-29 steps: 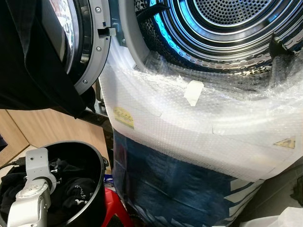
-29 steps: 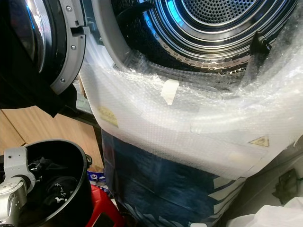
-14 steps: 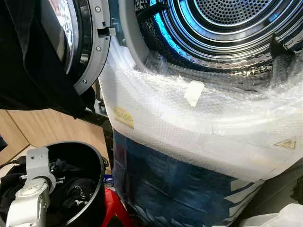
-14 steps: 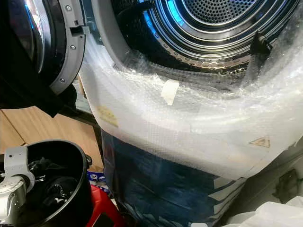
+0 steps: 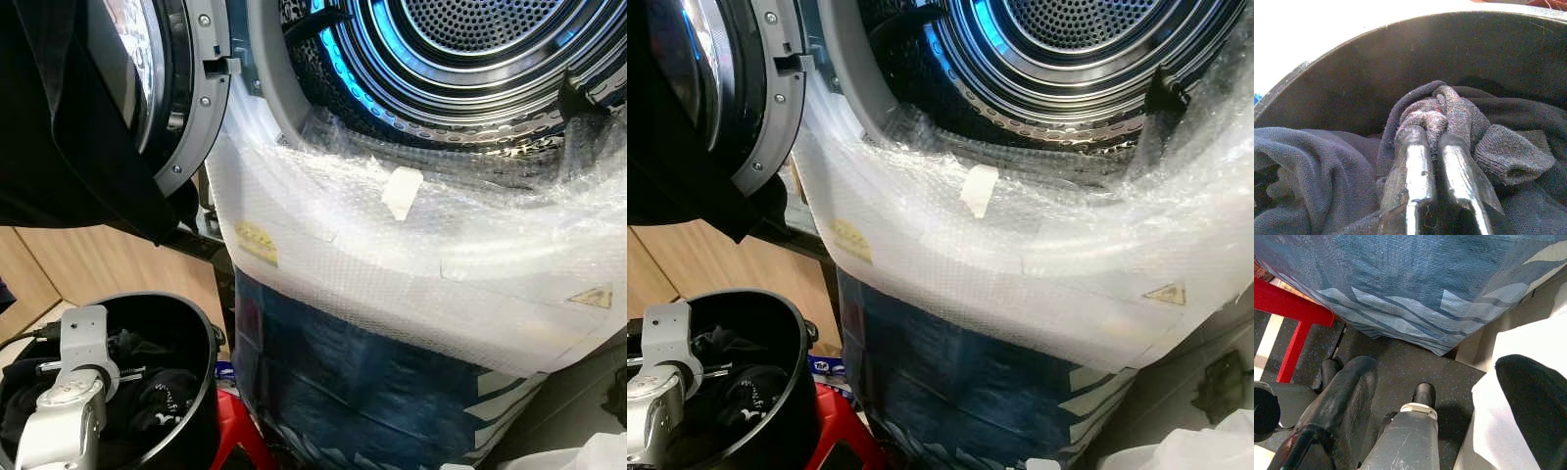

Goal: Clothes washing

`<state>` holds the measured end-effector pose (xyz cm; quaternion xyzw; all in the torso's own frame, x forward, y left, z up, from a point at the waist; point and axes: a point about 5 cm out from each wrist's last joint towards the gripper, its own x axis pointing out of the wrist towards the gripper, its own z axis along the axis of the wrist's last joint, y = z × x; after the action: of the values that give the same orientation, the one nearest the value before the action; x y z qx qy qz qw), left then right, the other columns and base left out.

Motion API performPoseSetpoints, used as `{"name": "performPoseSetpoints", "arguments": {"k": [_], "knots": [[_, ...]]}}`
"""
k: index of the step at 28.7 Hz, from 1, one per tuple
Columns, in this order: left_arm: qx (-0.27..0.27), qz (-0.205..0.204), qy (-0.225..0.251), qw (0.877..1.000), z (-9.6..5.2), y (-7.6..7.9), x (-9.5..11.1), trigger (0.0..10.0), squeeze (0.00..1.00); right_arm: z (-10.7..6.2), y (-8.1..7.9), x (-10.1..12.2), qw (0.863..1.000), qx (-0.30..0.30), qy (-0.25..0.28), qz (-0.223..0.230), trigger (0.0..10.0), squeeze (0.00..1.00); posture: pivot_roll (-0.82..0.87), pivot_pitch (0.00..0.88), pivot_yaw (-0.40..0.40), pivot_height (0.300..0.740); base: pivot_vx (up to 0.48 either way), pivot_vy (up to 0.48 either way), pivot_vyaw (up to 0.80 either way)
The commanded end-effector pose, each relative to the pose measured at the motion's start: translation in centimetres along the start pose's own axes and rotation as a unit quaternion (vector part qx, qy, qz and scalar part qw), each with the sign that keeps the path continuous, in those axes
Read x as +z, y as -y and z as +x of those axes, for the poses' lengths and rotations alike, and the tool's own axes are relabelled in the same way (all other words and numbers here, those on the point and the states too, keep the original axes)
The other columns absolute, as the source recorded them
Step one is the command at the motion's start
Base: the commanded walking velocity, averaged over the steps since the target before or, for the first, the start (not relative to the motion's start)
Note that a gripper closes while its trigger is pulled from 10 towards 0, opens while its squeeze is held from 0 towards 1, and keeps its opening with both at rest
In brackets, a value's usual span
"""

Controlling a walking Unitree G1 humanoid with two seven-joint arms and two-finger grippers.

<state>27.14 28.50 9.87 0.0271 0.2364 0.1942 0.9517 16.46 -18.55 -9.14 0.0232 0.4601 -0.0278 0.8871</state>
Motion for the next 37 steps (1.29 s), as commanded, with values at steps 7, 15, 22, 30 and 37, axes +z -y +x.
{"name": "performPoseSetpoints", "arguments": {"k": [7,15,22,30,37], "knots": [[-0.055,-0.005,0.097,0.994,-1.3,1.6,4.1,0.0,0.00,0.0,0.0,0.3,1.000,0.003,0.008,0.013,10.0,0.00,0.05,0.000,-0.004,0.740,0.000,0.000,0.00],[-0.284,0.075,0.172,0.940,-5.2,7.9,8.9,0.0,0.00,0.1,0.0,1.0,1.000,0.005,0.024,0.014,10.0,0.00,0.06,0.000,-0.012,0.740,0.000,0.000,0.00],[-0.512,0.159,0.190,0.822,-9.0,15.3,9.7,0.0,0.00,0.3,-0.1,1.6,0.999,0.006,0.029,0.014,10.0,0.00,0.05,0.000,-0.016,0.740,0.000,0.000,0.00],[-0.707,0.214,0.172,0.651,-13.2,21.2,6.0,0.0,0.00,0.1,0.3,1.2,0.999,-0.002,0.028,0.028,10.0,0.00,0.02,0.000,-0.007,0.740,0.000,0.000,0.00],[-0.705,0.224,0.126,0.661,-11.0,22.9,2.6,0.0,0.00,-0.2,1.8,1.8,0.998,0.012,0.061,0.009,10.0,0.07,-0.02,0.000,-0.014,0.740,0.000,0.000,0.00]]}}
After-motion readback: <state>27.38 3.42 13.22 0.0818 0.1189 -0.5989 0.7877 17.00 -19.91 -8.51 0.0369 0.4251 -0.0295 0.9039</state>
